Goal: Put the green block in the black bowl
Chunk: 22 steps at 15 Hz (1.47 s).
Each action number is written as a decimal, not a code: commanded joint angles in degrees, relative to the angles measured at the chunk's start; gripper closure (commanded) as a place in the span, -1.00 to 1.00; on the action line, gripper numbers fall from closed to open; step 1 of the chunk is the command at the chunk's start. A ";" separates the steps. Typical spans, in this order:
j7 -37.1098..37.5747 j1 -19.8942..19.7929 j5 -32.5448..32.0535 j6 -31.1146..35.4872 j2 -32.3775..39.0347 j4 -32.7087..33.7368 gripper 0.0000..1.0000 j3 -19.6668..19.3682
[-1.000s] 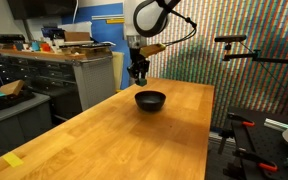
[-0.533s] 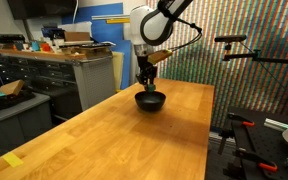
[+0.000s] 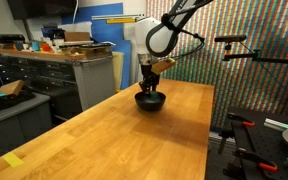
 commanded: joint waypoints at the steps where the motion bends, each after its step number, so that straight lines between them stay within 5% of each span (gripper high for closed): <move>1: 2.08 0.16 -0.09 5.74 1.58 -1.08 0.65 -1.26; 6: 2.67 0.34 0.43 10.48 4.48 -0.60 0.65 -2.90; 8: 2.17 0.24 0.99 11.54 4.89 -0.56 -0.36 -3.12; 10: 1.77 0.15 1.46 11.91 4.63 -0.57 -0.43 -3.21; 14: 1.05 -0.11 2.07 10.89 2.45 -0.06 -0.99 -3.22; 22: -5.66 -2.33 1.65 2.94 -3.61 3.80 -0.99 -2.14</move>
